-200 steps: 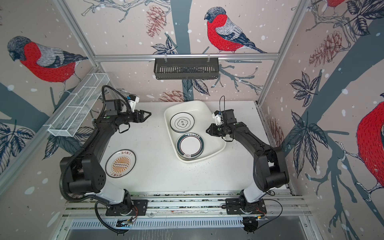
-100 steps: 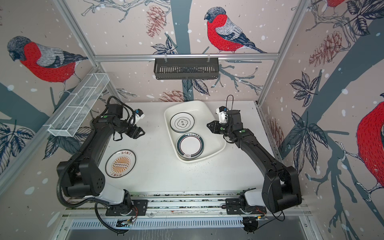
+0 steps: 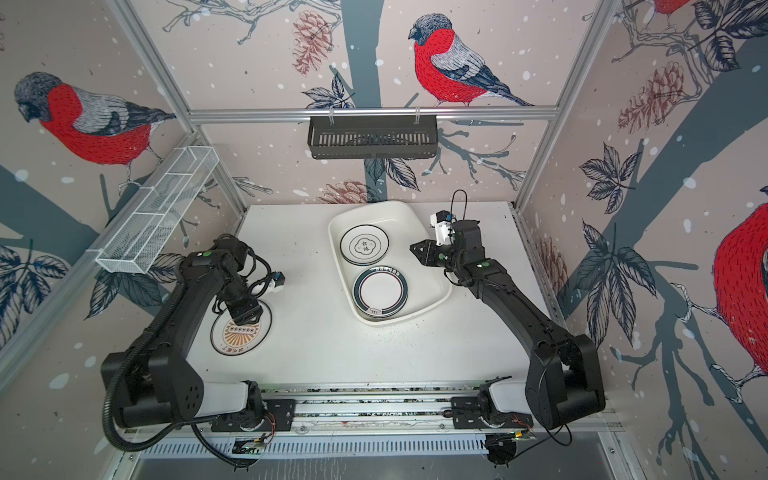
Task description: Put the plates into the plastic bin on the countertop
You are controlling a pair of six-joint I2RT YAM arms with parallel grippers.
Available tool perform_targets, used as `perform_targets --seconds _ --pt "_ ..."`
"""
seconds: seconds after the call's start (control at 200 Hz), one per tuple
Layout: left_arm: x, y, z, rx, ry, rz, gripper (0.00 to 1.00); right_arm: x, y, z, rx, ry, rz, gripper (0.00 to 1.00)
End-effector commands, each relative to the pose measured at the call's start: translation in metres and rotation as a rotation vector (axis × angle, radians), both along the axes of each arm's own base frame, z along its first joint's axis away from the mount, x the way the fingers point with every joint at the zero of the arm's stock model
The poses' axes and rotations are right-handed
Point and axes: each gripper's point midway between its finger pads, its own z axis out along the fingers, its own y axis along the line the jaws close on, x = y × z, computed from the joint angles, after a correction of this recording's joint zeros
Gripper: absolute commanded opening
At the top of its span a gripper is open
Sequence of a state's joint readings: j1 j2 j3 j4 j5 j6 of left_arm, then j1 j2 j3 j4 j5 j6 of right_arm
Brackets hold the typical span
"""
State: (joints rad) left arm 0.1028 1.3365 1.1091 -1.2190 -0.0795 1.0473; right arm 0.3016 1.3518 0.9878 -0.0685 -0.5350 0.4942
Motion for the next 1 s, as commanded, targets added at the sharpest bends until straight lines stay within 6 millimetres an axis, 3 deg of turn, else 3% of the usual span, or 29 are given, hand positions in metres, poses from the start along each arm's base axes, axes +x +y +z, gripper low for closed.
perform_targets --seconds 0.0,0.115,0.24,0.32,0.41,0.771,0.996 --pt "-0.035 0.027 -0.006 0.123 0.127 -0.070 0.67 0.003 0.003 0.008 0.010 -0.033 0.016 0.25" --pt "-0.043 0.050 -0.015 0.159 0.149 -0.047 0.66 0.006 0.004 0.009 0.012 -0.026 0.017 0.25" --pt "-0.048 0.062 -0.019 0.148 0.176 -0.020 0.65 0.009 0.005 0.011 0.010 -0.019 0.020 0.25" --pt "-0.068 0.072 -0.034 0.185 0.266 -0.012 0.65 0.010 0.006 0.012 0.012 -0.017 0.017 0.25" --pt "-0.075 0.088 -0.045 0.229 0.278 -0.010 0.66 0.012 0.005 0.011 0.012 -0.010 0.013 0.25" --pt "-0.061 0.131 -0.061 0.248 0.182 0.083 0.67 0.019 0.008 0.006 0.018 0.009 0.008 0.25" --pt "-0.060 0.149 -0.078 0.169 0.187 0.189 0.66 0.021 0.009 0.003 0.018 0.019 0.004 0.25"
